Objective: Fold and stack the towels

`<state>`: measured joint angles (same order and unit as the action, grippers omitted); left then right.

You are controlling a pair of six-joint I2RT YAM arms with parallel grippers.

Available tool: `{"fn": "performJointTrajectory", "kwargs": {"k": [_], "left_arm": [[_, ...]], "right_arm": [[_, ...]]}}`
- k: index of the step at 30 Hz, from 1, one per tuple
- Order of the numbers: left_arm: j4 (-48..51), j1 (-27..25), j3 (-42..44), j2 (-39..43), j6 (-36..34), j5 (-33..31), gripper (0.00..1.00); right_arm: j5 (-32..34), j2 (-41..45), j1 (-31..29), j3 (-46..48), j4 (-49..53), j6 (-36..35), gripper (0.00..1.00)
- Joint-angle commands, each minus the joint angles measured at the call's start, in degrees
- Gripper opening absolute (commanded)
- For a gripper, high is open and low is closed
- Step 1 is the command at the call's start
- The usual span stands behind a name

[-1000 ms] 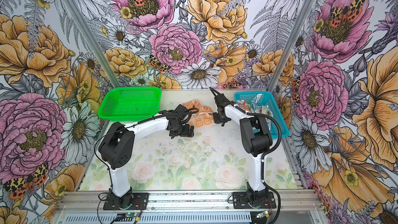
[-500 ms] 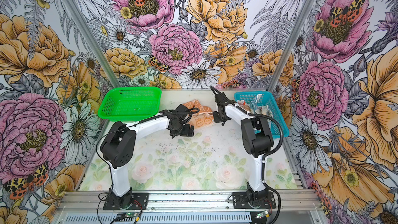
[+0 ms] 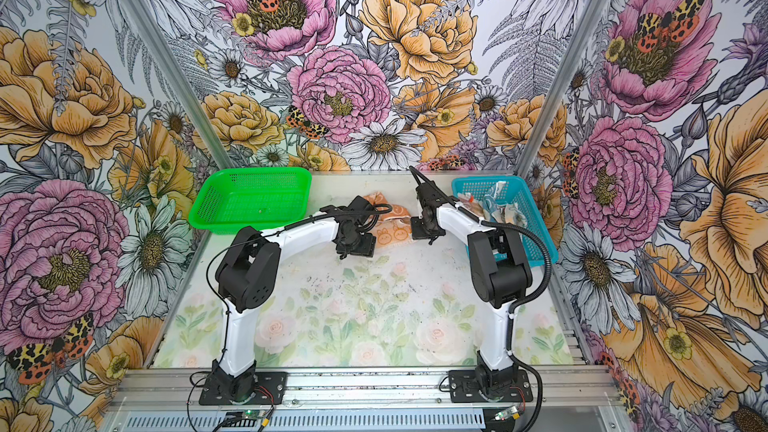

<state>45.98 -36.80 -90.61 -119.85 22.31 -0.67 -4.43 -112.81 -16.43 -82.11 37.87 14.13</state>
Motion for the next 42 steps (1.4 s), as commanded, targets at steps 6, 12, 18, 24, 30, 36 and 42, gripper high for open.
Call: {"fn": "performJointTrajectory", "kwargs": {"k": [6,12,18,24,30,36,42], "left_arm": [[2.3,-0.9,-1.1,-1.8,-1.7,-2.9,0.64],[2.7,-1.3,-1.1,-3.1,-1.8,-4.5,0.62],[2.6,-1.3,-3.0,-4.8,-1.9,-5.6,0.54],[2.6,-1.5,-3.5,-6.0,-1.7,-5.7,0.4],[2.5,-2.0,-3.5,-7.4,-1.4,-5.5,0.19],[2.6,-1.7,-3.8,-5.7,-1.9,-6.6,0.0],[3.6,1.6,-5.2,6.0,-2.8,-7.2,0.0]], "right_arm": [[-1.2,2.6,0.1,-0.3,-0.3,1.2,0.0],[-2.2,2.4,0.1,-0.6,-0.5,1.7,0.0],[-3.3,2.7,0.0,-0.6,-0.7,1.8,0.0],[-3.7,3.3,-0.1,-0.5,-0.7,1.6,0.0],[-4.2,4.0,-0.2,-0.1,-0.6,2.0,0.0],[-5.0,6.9,-0.3,0.7,-0.5,2.0,0.0],[-7.0,15.4,-0.4,1.9,-0.2,3.3,0.0]]}}
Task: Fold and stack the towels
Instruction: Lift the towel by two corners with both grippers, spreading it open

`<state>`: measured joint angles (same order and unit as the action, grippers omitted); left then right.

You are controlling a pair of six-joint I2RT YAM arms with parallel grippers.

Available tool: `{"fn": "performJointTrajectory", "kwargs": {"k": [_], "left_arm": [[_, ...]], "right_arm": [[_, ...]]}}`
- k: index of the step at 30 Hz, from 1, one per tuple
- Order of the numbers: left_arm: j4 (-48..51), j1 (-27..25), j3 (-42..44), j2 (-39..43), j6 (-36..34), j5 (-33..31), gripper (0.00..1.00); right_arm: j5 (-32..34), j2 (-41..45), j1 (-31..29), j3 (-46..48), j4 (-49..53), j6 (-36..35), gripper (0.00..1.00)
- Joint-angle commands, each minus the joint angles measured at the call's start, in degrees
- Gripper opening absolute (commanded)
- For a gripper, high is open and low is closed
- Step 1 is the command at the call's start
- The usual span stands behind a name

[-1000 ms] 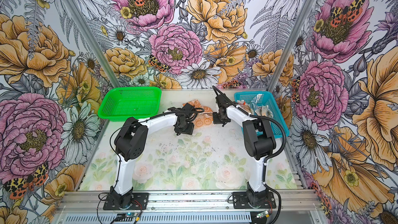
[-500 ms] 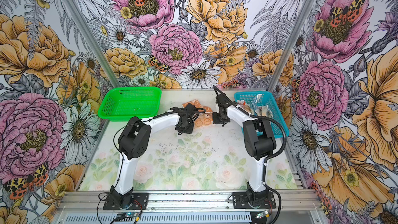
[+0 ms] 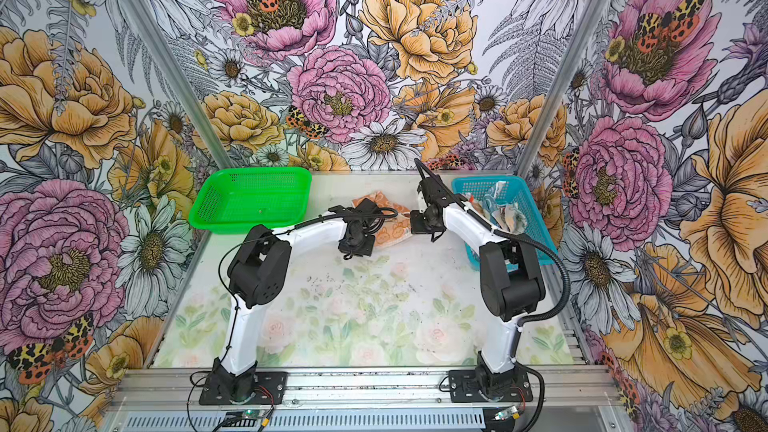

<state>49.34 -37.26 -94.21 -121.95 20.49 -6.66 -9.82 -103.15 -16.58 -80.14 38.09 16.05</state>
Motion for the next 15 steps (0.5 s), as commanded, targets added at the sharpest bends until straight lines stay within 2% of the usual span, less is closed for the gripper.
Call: {"fn": "performJointTrajectory", "kwargs": {"k": [1,7,15], "left_arm": [[0.3,2.6,-2.5,10.9,-1.3,-1.2,0.0],[3.2,5.1,-11.1,23.9,-1.9,-3.0,0.0],[9.4,5.3,-24.2,33.2,-3.1,-6.8,0.0]], "right_arm": [[-2.4,7.6,-0.3,-0.1,-0.3,1.8,0.0],[-6.6,17.7,-0.6,-2.5,-0.1,5.1,0.0],[-12.5,29.9,-1.0,-10.3,0.0,9.3,0.0]]}}
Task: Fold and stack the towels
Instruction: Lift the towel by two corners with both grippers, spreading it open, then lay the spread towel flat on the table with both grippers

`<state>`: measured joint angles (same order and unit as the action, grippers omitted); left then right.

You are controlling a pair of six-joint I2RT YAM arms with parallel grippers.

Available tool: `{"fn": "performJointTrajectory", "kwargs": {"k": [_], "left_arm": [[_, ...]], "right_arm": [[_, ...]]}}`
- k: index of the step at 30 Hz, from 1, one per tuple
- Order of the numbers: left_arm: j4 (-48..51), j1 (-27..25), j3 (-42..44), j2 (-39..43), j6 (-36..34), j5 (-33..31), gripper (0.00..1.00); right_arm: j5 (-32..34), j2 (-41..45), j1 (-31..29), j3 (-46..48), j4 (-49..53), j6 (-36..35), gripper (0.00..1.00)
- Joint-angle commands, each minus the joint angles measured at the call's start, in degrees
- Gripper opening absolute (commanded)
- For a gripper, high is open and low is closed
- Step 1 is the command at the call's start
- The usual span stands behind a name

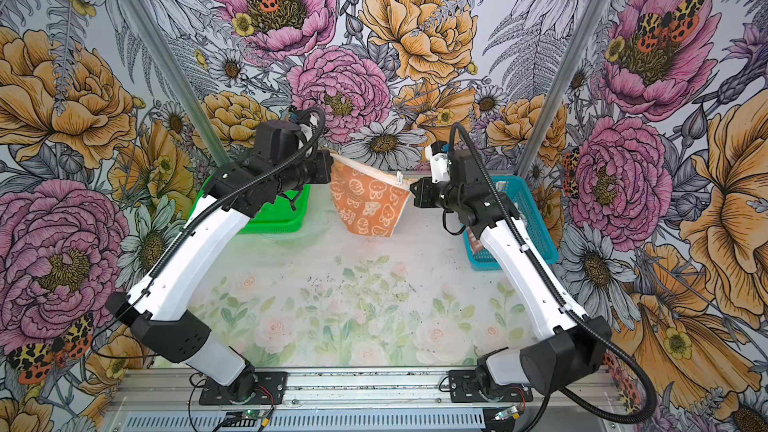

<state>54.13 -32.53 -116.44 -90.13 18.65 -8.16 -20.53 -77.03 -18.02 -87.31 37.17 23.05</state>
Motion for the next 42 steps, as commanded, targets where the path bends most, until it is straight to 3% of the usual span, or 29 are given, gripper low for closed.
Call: {"fn": "performJointTrajectory", "kwargs": {"k": [1,6,14,19,22,26,30,34,42], "left_arm": [[4.9,0.0,-2.4,3.0,-1.1,-5.3,0.0],[6.3,-6.7,-1.3,11.6,1.3,-9.1,0.0],[6.2,-19.2,0.7,21.7,6.8,-13.6,0.0],[6.3,-20.5,2.0,23.0,7.9,-14.9,0.0],[6.3,-16.1,3.9,22.0,6.7,-14.8,0.0],[4.0,-1.2,7.1,18.2,6.3,-0.8,0.0],[-0.6,8.3,9.6,9.9,3.6,7.1,0.0],[-3.7,12.2,7.8,-1.3,1.6,11.4,0.0],[-3.9,16.2,-6.6,-24.4,-0.7,14.8,0.0]], "right_arm": [[-3.3,5.1,0.5,-4.0,0.9,2.8,0.0],[-9.4,11.3,-0.1,-7.2,1.1,6.0,0.0],[-13.4,20.5,-0.8,-9.3,2.5,9.6,0.0],[-12.5,21.4,-0.6,-10.2,4.9,11.5,0.0],[-8.9,19.4,0.0,-9.8,7.0,12.4,0.0],[-6.3,13.5,2.2,-6.9,7.9,12.9,0.0],[-4.6,3.4,4.3,-6.1,7.8,11.8,0.0],[-2.5,-8.6,6.3,-8.8,7.7,9.3,0.0],[-0.5,-32.0,9.6,-20.1,7.6,4.1,0.0]]}}
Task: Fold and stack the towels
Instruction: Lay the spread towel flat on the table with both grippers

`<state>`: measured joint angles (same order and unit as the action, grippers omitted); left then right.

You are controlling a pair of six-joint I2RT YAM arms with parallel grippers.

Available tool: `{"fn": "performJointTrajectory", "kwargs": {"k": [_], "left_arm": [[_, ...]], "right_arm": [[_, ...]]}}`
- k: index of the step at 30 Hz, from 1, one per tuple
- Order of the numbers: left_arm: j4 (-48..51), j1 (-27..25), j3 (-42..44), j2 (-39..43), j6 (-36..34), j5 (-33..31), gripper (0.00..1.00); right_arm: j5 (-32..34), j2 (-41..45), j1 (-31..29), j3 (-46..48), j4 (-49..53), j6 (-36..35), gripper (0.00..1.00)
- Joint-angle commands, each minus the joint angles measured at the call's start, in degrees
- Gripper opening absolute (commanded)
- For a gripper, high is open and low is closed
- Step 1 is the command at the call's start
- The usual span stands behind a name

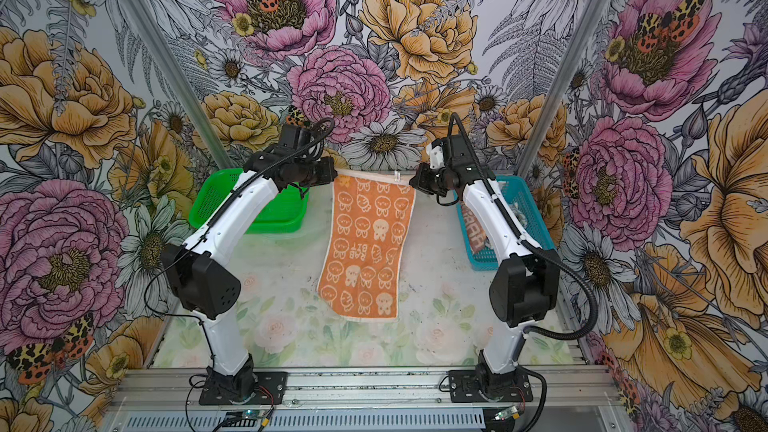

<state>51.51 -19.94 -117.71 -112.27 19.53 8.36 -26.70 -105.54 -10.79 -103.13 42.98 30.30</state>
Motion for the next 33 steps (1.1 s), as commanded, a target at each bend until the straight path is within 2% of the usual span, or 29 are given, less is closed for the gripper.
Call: {"fn": "performJointTrajectory", "kwargs": {"k": [1,9,16,20,24,33], "left_arm": [[-1.4,4.1,-6.7,-3.8,-1.2,-0.9,0.0],[-1.4,5.4,-14.0,-13.9,-2.0,-1.1,0.0],[-1.3,6.0,-10.6,-13.0,-3.7,-1.7,0.0],[-1.5,4.7,-1.5,-7.4,-4.2,-4.0,0.0],[-4.3,3.2,12.7,-1.1,-2.6,-5.1,0.0],[-8.5,0.7,39.1,13.1,2.2,-6.9,0.0]], "right_arm": [[5.8,-5.3,2.5,-5.4,1.8,-3.7,0.0],[7.2,-15.2,3.0,-10.7,1.9,-6.5,0.0],[6.7,-16.3,3.5,-11.2,1.9,-7.1,0.0],[6.0,-11.1,2.9,-3.7,1.7,-6.1,0.0],[7.1,-5.9,1.4,7.2,0.9,-6.1,0.0],[6.4,2.3,-2.5,31.0,-8.6,-3.3,0.0]]}}
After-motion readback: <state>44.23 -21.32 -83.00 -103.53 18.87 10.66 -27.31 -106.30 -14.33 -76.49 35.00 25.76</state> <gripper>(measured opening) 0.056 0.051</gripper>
